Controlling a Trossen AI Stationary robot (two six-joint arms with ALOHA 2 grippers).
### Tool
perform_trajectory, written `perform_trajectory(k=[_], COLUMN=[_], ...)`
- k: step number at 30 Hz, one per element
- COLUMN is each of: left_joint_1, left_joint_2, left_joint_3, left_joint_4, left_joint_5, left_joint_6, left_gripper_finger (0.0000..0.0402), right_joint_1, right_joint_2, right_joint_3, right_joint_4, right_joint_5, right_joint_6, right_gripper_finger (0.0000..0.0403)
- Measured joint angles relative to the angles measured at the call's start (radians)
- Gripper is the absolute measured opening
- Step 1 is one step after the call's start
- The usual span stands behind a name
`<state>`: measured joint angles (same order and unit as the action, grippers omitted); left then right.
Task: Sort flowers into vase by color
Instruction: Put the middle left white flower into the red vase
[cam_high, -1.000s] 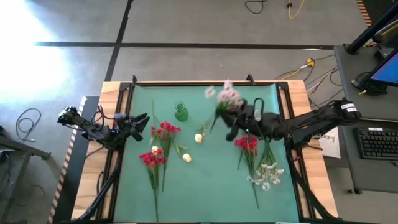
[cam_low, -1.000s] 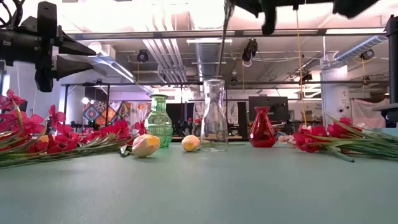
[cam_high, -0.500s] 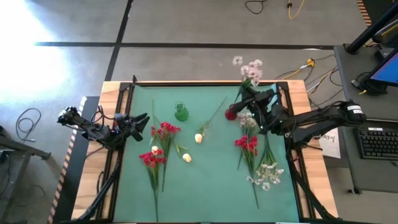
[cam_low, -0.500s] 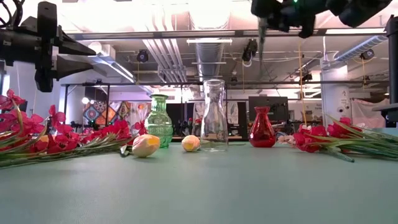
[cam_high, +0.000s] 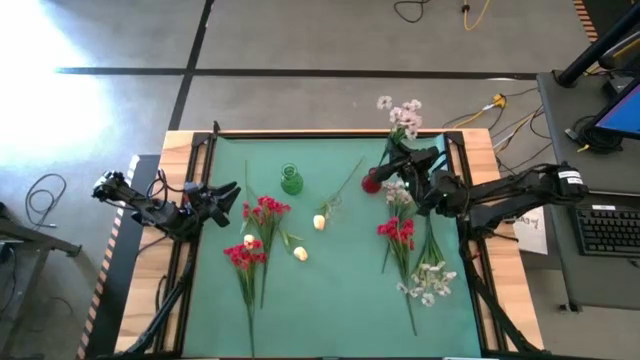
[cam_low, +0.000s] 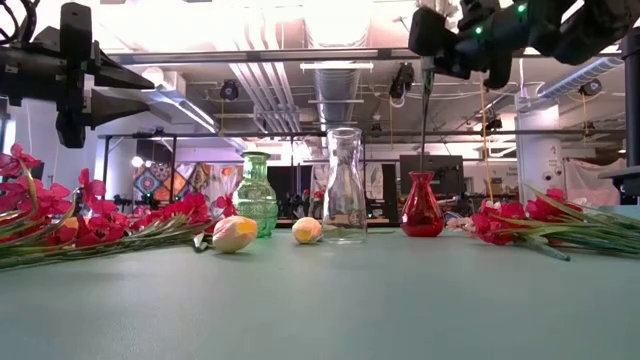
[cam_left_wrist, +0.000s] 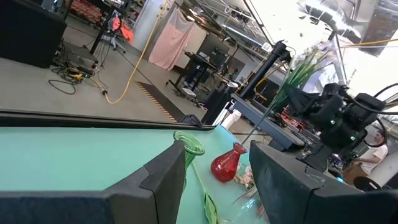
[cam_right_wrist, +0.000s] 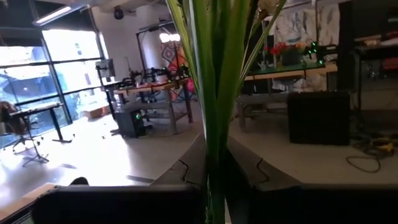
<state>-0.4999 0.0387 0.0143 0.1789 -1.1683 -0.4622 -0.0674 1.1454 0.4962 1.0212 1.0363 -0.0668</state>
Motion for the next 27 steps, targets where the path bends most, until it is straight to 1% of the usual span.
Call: perform_trajectory(k=[5,13,21,27], left_joint_1=[0.000,0.000,0.000,0.000], left_joint_2=[0.000,0.000,0.000,0.000], left_joint_3=[0.000,0.000,0.000,0.000], left_joint_4=[0.000,-0.001,-0.001,-0.001], left_joint_5=[0.000,-0.001,-0.002,-0.002], left_joint_6=[0.000,0.000,0.000,0.000], left_gripper_finger=[0.0168,0.0168,0.0168,0.0168], right_joint_1=[-0.013,-0.014,-0.015,-0.015], right_joint_2=[0.000,0.001,0.001,0.001], right_joint_3=[-0.015,-0.016,-0.016,-0.016], right_joint_4=[0.000,-0.003,-0.078,-0.099], right_joint_5=[-0.008,-0.015,-0.015,-0.015], right_joint_6=[0.031,0.035,0.101,0.111], right_gripper_finger=[0.0027,0.0027,0.0027,0.0027])
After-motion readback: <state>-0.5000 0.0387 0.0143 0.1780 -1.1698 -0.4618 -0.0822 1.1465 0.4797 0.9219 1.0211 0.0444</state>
